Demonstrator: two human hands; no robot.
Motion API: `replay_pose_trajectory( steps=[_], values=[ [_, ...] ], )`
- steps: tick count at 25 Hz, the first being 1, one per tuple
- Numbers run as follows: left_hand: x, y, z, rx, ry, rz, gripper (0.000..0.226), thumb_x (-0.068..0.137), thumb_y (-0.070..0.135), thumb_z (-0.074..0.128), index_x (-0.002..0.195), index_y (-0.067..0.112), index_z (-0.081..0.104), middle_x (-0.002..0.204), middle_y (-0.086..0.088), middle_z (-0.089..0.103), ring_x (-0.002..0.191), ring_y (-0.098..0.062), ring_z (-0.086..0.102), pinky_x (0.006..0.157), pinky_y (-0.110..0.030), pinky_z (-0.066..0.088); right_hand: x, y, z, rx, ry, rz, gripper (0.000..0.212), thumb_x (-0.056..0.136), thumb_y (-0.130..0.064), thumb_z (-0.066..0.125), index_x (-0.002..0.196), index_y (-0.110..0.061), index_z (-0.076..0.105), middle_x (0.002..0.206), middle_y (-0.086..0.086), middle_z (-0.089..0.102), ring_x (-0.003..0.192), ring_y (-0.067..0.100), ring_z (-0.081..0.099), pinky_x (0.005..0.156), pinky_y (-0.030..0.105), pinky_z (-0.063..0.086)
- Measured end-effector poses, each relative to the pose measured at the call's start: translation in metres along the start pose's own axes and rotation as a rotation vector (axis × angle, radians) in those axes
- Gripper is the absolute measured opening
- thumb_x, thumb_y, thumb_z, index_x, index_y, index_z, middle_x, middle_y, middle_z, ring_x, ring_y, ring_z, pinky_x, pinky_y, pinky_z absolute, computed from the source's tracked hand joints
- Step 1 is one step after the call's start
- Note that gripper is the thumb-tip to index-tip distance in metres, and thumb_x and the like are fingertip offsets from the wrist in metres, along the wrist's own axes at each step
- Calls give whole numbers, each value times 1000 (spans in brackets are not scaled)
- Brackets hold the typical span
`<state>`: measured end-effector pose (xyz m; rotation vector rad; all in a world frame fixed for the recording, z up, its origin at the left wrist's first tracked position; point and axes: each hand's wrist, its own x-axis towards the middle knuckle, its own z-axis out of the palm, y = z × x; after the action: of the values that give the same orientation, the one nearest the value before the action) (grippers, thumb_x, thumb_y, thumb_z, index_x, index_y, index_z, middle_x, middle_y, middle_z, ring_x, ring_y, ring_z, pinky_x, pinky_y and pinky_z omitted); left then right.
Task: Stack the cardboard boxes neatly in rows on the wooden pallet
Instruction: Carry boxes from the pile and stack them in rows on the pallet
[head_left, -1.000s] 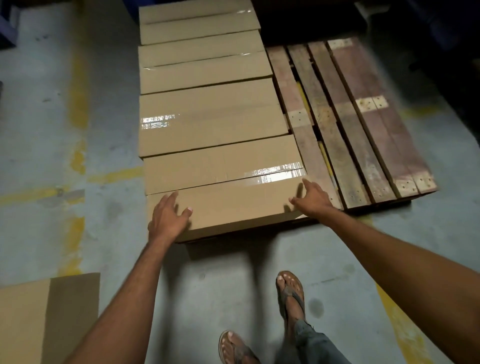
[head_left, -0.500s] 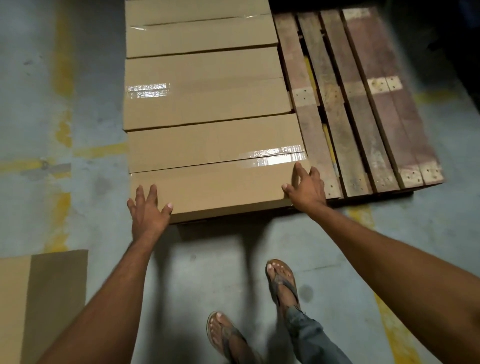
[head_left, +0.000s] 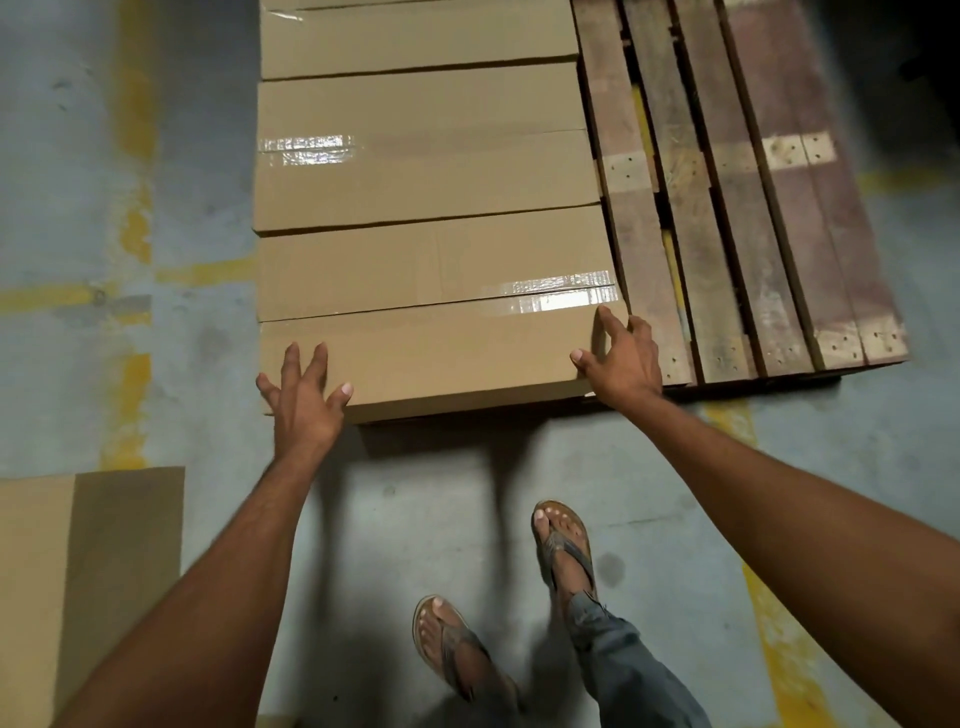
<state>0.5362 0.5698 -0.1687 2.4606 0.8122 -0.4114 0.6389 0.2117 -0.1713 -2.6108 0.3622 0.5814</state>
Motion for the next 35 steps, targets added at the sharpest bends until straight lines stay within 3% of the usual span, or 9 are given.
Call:
replay_pose_trajectory(
  steps=[5, 11, 15, 17, 20, 23, 25, 31, 35],
  values=[
    [2, 7, 2, -15, 41, 2, 62, 102, 22, 62, 158, 24, 37, 171, -2, 13, 154, -47, -8, 120, -61, 20, 2, 4, 1, -29, 20, -17, 74, 96, -39, 69, 158, -33, 31, 162, 13, 24, 143, 36, 35, 104, 51, 46],
    [8, -5, -5, -62, -81, 3, 70, 100, 22, 65, 160, 26, 31, 172, 1, 8, 154, -44, -11, 123, -60, 13, 0, 1, -3, -25, -6, -1, 72, 96, -35, 70, 157, -31, 32, 163, 12, 23, 146, 36, 31, 107, 53, 44],
    [-14, 10, -26, -250, 31, -36, 67, 100, 13, 62, 160, 21, 33, 170, -1, 18, 155, -24, 22, 124, -34, 22, -18, -9, -22, 14, 49, -80, 66, 96, -24, 69, 154, -24, 39, 165, 8, 24, 148, 30, 29, 112, 49, 40],
    [-39, 32, -40, -413, 109, -66, 62, 99, 10, 62, 156, 22, 41, 165, -2, 31, 148, -21, 37, 120, -30, 29, -37, -17, -39, 105, 46, -155, 62, 96, -21, 68, 152, -24, 42, 160, 4, 32, 144, 25, 37, 111, 42, 42],
    [-100, 69, -60, -601, 198, -80, 51, 98, 13, 64, 146, 26, 52, 149, 3, 52, 134, -15, 51, 111, -32, 44, -81, -34, -72, 182, -41, -306, 56, 95, -22, 70, 147, -24, 49, 145, 1, 52, 128, 17, 55, 104, 40, 52],
    [-181, 102, -83, -794, 258, -144, 43, 98, 11, 64, 140, 20, 58, 136, 2, 63, 120, -10, 62, 95, -12, 47, -134, -46, -117, 240, -203, -402, 47, 96, -20, 69, 141, -23, 57, 127, -6, 65, 110, 8, 63, 93, 35, 59],
    [-239, 120, -97, -897, 309, -146, 39, 99, 8, 63, 138, 13, 59, 130, -3, 67, 113, -6, 65, 89, -9, 48, -166, -46, -150, 251, -264, -465, 41, 97, -17, 68, 137, -24, 60, 116, -9, 69, 103, 5, 66, 89, 31, 60],
    [-406, 170, -122, -1027, 446, -233, 29, 100, 11, 63, 128, 16, 65, 115, 3, 72, 103, 3, 67, 87, -10, 49, -254, -21, -239, 215, -376, -622, 38, 93, -7, 67, 127, -25, 67, 103, -15, 73, 93, -4, 66, 78, 6, 48],
    [-485, 185, -119, -1077, 510, -251, 26, 99, 18, 67, 124, 19, 67, 110, 5, 73, 103, -2, 68, 90, -18, 52, -305, -1, -273, 200, -460, -742, 38, 91, -4, 65, 123, -24, 69, 102, -15, 74, 94, -3, 67, 81, 13, 53]
  ],
)
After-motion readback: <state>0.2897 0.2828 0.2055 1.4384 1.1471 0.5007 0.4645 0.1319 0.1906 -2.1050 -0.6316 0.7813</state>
